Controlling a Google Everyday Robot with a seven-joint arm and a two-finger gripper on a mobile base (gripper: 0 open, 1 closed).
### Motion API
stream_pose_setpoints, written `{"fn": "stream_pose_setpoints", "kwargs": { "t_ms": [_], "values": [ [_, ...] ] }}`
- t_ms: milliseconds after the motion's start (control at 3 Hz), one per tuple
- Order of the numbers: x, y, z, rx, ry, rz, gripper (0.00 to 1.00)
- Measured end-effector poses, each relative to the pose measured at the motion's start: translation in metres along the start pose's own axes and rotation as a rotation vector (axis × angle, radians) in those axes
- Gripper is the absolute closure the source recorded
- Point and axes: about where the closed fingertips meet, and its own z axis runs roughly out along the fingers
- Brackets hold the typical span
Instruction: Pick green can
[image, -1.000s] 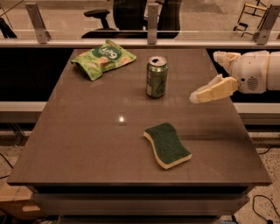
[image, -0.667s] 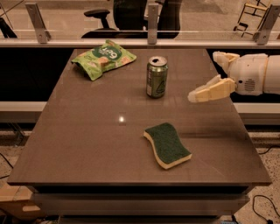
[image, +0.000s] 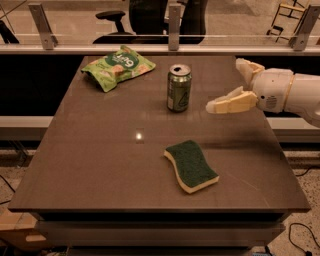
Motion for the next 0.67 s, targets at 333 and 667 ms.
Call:
{"fn": "stream_pose_setpoints", "kwargs": {
  "t_ms": [333, 667],
  "values": [
    [-0.003, -0.002, 0.016, -0.023, -0.037, -0.009, 0.00],
    [-0.004, -0.004, 0.032, -0.058, -0.045, -0.013, 0.00]
  ]
}}
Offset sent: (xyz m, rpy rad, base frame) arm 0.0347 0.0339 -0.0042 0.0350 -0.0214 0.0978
